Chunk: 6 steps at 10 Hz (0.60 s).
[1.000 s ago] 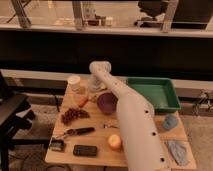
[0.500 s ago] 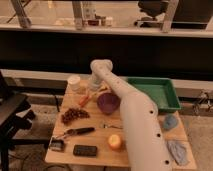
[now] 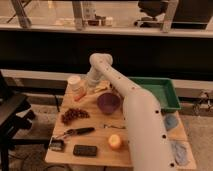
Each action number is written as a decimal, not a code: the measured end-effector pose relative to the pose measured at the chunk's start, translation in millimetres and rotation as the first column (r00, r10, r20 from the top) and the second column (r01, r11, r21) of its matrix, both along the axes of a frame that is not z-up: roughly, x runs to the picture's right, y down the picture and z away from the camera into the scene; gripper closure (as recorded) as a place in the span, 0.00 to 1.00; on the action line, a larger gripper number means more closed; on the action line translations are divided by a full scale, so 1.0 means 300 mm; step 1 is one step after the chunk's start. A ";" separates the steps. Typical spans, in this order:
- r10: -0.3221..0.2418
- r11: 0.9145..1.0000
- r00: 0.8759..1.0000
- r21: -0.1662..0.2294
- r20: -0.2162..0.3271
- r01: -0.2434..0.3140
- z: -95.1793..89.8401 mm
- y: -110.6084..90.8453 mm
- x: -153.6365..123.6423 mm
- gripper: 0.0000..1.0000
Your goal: Place pepper in table surface
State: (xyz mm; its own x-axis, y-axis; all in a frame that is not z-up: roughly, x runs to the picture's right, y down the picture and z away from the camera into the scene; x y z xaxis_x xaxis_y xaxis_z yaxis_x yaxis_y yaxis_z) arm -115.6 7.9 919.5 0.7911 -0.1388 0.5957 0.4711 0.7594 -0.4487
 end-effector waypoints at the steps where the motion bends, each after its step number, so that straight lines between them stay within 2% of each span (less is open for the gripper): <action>1: 0.009 1.000 1.000 -0.009 -0.018 -0.010 -0.020 0.000 -0.012 0.68; 3: 0.031 0.999 0.998 -0.011 -0.046 -0.032 -0.071 -0.005 -0.047 0.69; 5: 0.042 0.999 0.997 -0.010 -0.059 -0.043 -0.105 -0.008 -0.062 0.75; 6: 0.046 0.999 0.997 -0.005 -0.060 -0.046 -0.122 -0.012 -0.074 0.75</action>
State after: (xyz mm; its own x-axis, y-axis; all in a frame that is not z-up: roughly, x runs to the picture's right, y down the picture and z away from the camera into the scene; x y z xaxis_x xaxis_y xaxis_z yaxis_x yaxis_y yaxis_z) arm -137.8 4.2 883.0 0.8307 -0.0978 0.5480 0.4081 0.7765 -0.4801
